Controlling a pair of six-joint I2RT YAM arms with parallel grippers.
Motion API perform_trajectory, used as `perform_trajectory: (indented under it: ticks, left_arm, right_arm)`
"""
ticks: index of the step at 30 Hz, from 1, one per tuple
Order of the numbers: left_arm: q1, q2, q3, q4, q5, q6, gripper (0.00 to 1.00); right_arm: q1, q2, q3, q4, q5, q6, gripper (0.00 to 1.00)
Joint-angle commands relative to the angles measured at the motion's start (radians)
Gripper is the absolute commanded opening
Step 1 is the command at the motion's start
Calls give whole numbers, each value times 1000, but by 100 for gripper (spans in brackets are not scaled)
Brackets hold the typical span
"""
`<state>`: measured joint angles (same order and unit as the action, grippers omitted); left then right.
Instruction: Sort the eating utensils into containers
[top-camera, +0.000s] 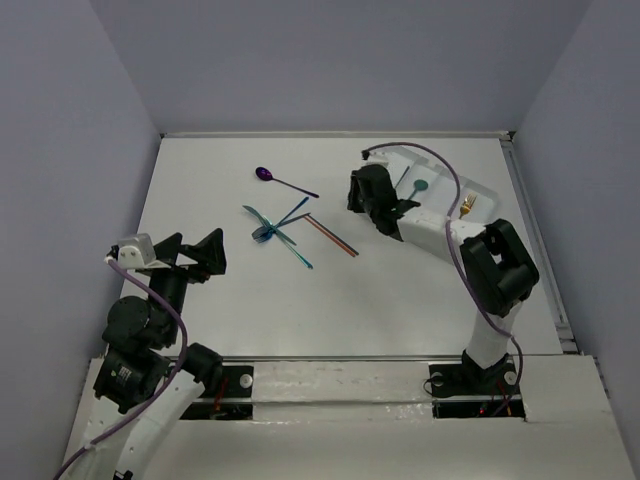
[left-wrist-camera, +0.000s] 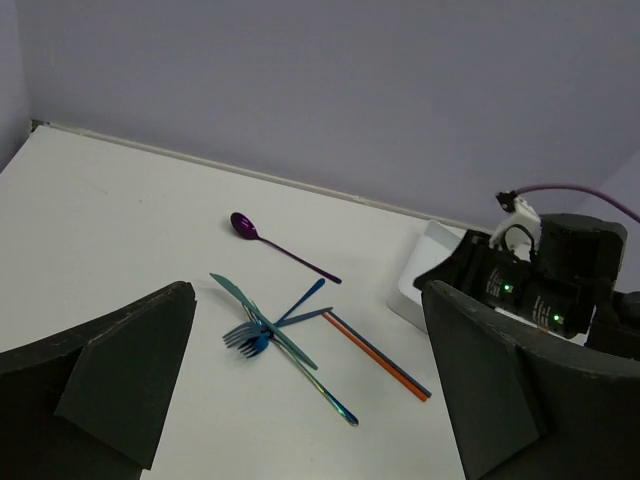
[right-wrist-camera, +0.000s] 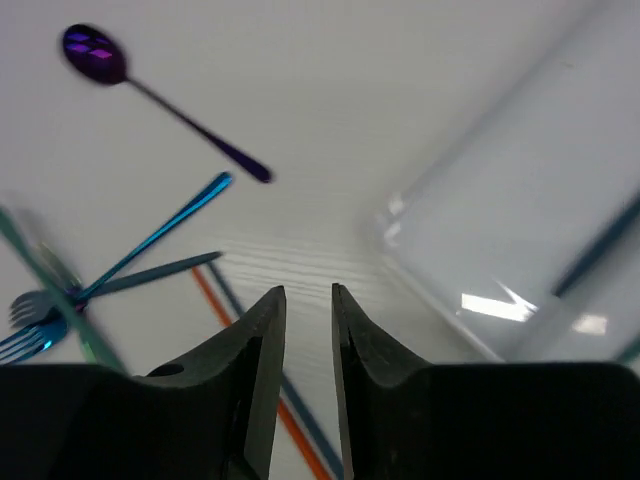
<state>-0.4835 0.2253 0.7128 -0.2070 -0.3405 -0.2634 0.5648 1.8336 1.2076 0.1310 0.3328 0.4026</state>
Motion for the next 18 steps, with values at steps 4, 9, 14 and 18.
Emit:
perform_trajectory:
  ticks: [4, 9, 14, 18]
  left_arm:
    - [3, 19, -1, 44, 5, 7, 99]
    - [3, 17, -3, 44, 6, 7, 99]
    - [3, 16, -3, 46, 12, 7, 99]
    - [3, 13, -3, 47, 14, 7, 99]
  right_arm:
    - [178, 174, 279, -109, -319, -255, 21]
    - [233, 297, 493, -231, -431, -318, 35]
    - [244, 453, 685, -350, -462, -352, 36]
    - [264, 510, 777, -386, -466, -357, 36]
